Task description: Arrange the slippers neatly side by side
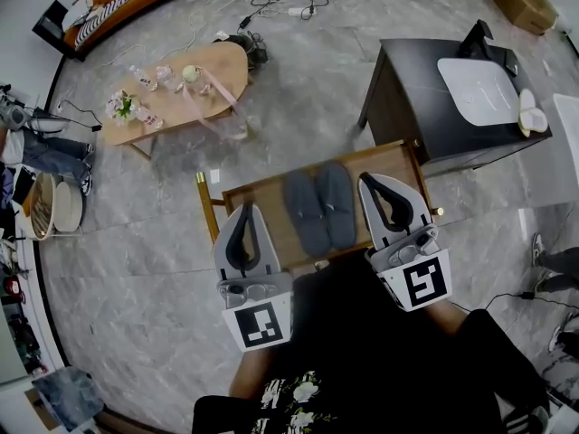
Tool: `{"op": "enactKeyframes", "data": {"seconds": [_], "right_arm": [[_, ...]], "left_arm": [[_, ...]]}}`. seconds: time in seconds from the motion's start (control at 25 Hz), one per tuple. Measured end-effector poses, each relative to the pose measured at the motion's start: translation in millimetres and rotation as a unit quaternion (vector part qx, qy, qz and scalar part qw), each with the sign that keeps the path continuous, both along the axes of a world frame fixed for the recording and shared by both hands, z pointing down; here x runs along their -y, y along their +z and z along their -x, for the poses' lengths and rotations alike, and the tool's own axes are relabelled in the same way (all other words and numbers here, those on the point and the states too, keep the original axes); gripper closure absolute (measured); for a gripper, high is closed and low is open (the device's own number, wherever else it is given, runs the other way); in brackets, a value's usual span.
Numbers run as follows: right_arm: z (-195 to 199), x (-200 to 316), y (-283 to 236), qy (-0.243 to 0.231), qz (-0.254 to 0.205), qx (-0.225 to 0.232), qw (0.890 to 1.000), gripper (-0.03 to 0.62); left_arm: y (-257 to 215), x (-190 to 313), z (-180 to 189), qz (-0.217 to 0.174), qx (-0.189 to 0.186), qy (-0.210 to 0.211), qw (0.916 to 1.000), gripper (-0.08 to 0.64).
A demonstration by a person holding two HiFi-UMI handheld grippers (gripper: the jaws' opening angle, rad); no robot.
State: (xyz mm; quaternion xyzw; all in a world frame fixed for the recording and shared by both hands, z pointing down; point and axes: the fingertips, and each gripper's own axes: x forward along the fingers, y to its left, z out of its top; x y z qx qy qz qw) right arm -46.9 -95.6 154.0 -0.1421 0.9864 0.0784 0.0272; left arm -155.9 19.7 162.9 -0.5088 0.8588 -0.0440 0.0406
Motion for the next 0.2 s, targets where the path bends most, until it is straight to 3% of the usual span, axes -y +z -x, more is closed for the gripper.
{"op": "enactKeyframes", "data": {"seconds": [0.2], "right_arm": [[3.5, 2.7, 1.2, 0.001, 0.001, 0.000, 1.000, 0.595]], "left_arm": [[0.6, 4.9, 3.6, -0.003, 0.000, 0.000, 1.0000, 0.558]]}}
